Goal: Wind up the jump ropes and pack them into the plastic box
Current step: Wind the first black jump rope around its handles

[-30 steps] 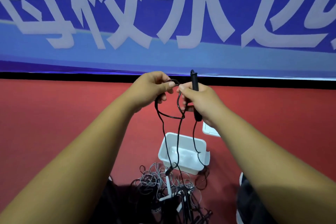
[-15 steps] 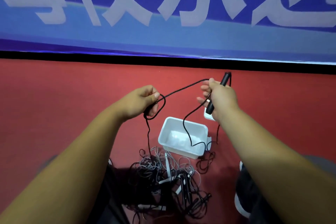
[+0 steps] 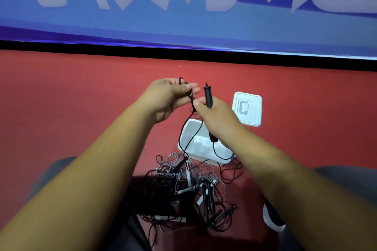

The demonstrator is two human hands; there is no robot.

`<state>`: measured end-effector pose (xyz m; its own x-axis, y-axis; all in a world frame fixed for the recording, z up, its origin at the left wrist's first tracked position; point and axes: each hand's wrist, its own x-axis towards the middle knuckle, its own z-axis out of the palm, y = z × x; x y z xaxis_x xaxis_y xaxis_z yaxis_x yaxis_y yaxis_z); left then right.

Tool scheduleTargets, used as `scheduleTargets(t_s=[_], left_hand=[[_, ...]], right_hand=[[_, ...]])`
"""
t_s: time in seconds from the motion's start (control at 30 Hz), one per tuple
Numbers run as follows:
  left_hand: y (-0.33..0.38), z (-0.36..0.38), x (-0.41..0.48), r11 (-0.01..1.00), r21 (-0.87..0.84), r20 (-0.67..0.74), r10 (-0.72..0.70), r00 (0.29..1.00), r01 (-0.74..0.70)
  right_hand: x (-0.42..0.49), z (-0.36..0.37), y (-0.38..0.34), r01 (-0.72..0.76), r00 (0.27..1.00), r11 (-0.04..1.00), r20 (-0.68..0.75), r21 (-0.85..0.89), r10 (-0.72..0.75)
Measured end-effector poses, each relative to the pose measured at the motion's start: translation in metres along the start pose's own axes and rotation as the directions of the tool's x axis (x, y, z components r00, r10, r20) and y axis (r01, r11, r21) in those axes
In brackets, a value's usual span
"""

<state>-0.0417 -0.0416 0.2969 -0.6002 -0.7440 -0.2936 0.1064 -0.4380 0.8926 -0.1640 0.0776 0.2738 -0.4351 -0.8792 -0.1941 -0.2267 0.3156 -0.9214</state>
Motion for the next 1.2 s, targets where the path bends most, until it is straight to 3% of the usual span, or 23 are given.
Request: scheduleTargets(t_s=[0.2,0.37,0.5,0.7,0.87,0.97,1.0,1.03,1.07,1.1,1.13,1.2], left_hand=[[-0.003,0.000,-0.001,0.998,0.063,-0.064,0.003,0.998,0.001],[-0.003,0.000,-0.002,0.981,0.186,-0.078,0.070,0.995,-0.054],[-0.005,0.006,-0.002,0.961,0.268,-0.082,0.096,0.992,-0.071],[-0.003,0.010,-0.002,0.975,0.195,-0.106,0.129,0.986,-0.107],[0.003,0.004,0.002,0.998,0.053,-0.148,0.042,0.988,-0.035],[0.012,-0.007,0.007,0.983,-0.159,-0.169,-0.116,0.979,0.089],[0.015,-0.011,0.006,0.978,-0.153,-0.127,-0.163,0.978,0.143],[0.017,-0.015,0.006,0.984,-0.030,-0.080,-0.176,0.981,0.175],[0.017,-0.019,0.004,0.966,0.199,-0.046,-0.161,0.986,0.167],[0.017,-0.021,0.001,0.884,0.453,-0.010,-0.129,0.992,0.119],[0.017,-0.023,-0.001,0.750,0.659,0.029,-0.093,0.995,0.051],[0.016,-0.024,-0.002,0.476,0.877,0.083,-0.033,0.996,-0.058]], right_hand=[[-0.004,0.008,0.002,0.105,0.994,0.994,-0.029,-0.036,-0.106],[-0.003,0.007,-0.002,0.105,0.988,0.994,-0.109,-0.004,-0.105],[0.001,0.003,-0.005,0.102,0.978,0.991,-0.172,-0.088,-0.116],[0.015,-0.012,0.000,0.076,0.971,0.980,-0.212,-0.183,-0.115],[0.028,-0.019,0.006,-0.086,0.980,0.996,-0.179,0.029,0.089],[0.032,-0.024,0.014,-0.153,0.964,0.969,-0.186,0.195,0.189],[0.033,-0.026,0.016,-0.169,0.955,0.947,-0.191,0.275,0.226],[0.034,-0.029,0.018,-0.187,0.944,0.910,-0.188,0.369,0.271],[0.034,-0.031,0.018,-0.203,0.933,0.858,-0.172,0.473,0.316],[0.035,-0.032,0.017,-0.217,0.924,0.795,-0.145,0.567,0.355],[0.035,-0.034,0.016,-0.226,0.917,0.728,-0.112,0.647,0.384],[0.035,-0.036,0.012,-0.221,0.914,0.590,-0.047,0.776,0.403]])
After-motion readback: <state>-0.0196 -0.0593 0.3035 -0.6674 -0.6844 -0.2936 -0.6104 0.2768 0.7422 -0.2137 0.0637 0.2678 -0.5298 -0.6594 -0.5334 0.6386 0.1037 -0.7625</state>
